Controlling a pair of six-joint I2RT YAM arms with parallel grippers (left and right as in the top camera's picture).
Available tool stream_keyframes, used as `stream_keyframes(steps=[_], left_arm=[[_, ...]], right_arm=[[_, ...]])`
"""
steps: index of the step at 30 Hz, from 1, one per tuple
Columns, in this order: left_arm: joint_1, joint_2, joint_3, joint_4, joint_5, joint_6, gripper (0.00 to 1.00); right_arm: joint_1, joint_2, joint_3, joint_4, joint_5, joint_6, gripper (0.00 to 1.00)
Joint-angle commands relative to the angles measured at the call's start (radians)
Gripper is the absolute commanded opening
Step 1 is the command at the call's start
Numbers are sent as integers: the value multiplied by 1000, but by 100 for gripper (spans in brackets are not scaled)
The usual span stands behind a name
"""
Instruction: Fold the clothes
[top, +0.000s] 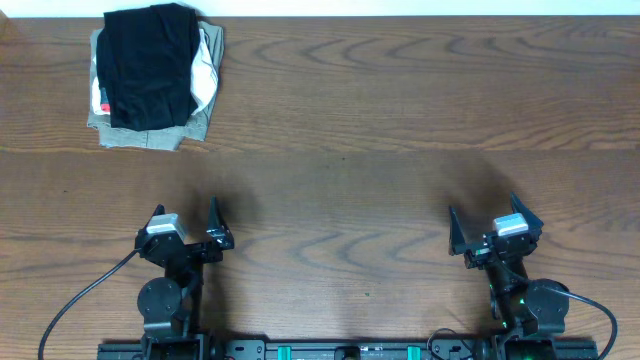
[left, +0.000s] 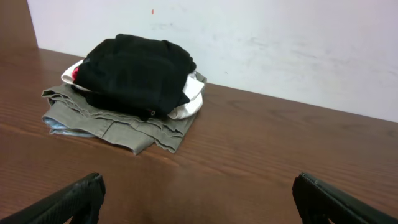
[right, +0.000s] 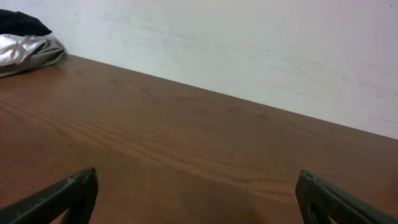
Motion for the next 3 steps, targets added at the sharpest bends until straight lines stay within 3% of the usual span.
stream_keyframes(steps=[1, 3], left_arm=[[5, -6, -12, -43, -13, 9, 98], [5, -6, -12, -43, -13, 9, 98]], right_arm=[[-3, -6, -2, -4, -11, -15, 99], [-3, -6, -2, -4, -10, -15, 99]])
